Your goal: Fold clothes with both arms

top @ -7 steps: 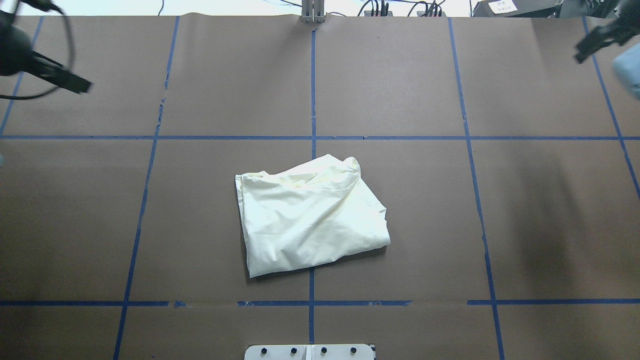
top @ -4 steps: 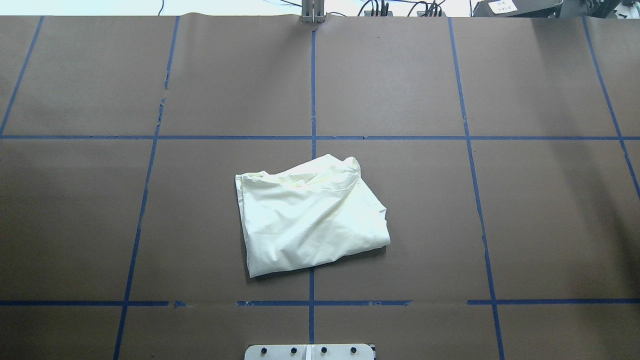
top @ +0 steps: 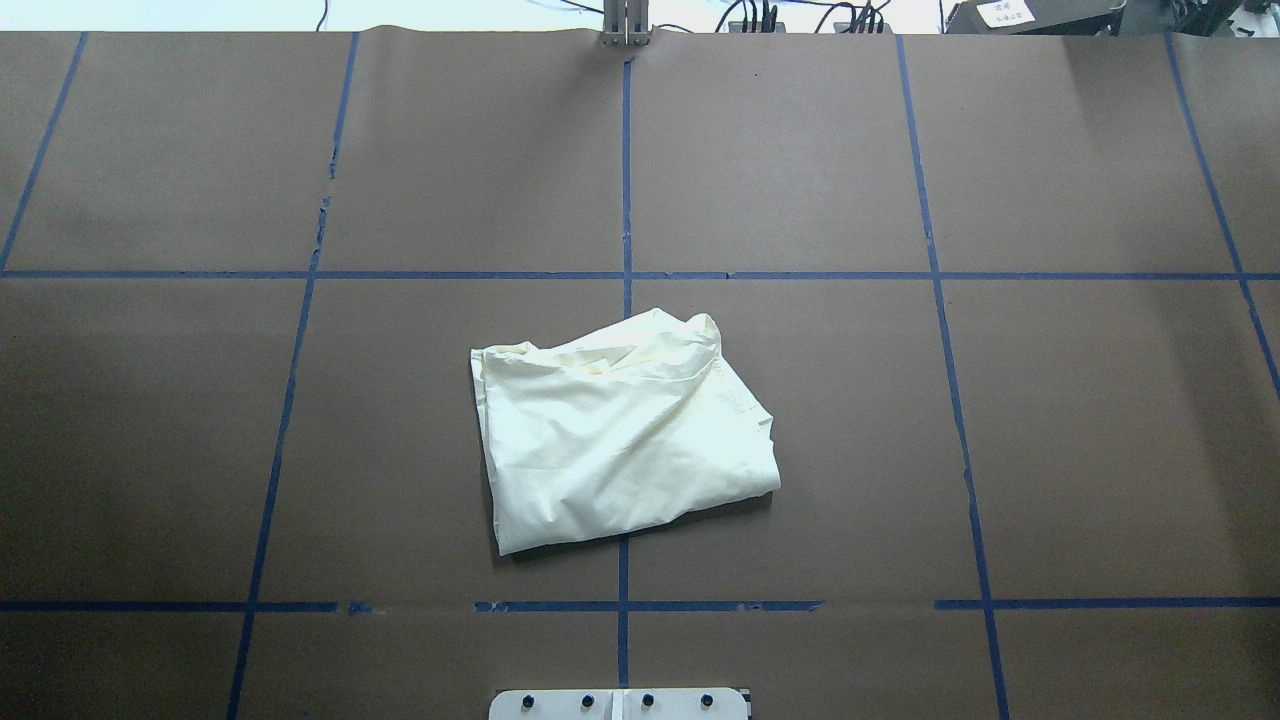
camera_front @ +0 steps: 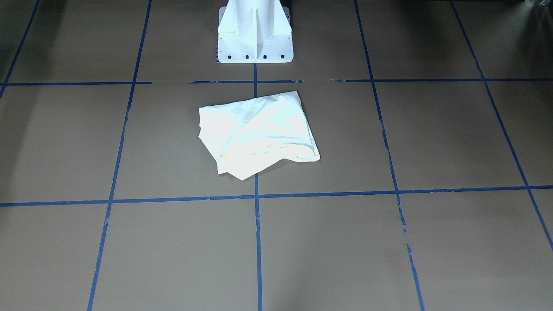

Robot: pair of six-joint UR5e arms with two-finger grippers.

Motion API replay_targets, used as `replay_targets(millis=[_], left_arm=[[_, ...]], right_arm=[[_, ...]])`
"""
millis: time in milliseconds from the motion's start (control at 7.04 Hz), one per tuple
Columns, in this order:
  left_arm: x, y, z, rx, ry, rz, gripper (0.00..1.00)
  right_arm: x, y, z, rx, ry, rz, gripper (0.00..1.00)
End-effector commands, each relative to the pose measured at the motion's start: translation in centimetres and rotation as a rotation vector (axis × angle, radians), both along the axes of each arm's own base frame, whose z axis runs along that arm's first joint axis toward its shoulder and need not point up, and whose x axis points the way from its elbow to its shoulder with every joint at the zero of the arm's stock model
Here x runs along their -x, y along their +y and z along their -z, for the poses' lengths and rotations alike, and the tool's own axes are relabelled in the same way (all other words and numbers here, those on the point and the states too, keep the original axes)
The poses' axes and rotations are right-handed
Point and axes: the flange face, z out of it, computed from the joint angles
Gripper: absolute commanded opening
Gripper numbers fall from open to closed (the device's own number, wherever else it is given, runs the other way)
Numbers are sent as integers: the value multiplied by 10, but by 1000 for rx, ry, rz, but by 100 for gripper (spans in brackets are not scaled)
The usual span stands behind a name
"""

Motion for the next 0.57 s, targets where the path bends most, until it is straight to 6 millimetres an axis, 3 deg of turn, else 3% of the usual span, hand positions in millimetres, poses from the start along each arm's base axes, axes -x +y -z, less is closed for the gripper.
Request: replay_targets(millis=[0, 142, 426], left_arm=[[16, 39, -34, 85, 107, 25, 100], [14, 51, -37, 94, 128, 23, 100], [13, 51, -44, 117, 130, 24, 100]], right_arm=[[1, 5, 19, -31, -15, -8, 100], [1, 12, 13, -13, -10, -8, 100], [3, 26, 4, 7, -27, -10, 100]])
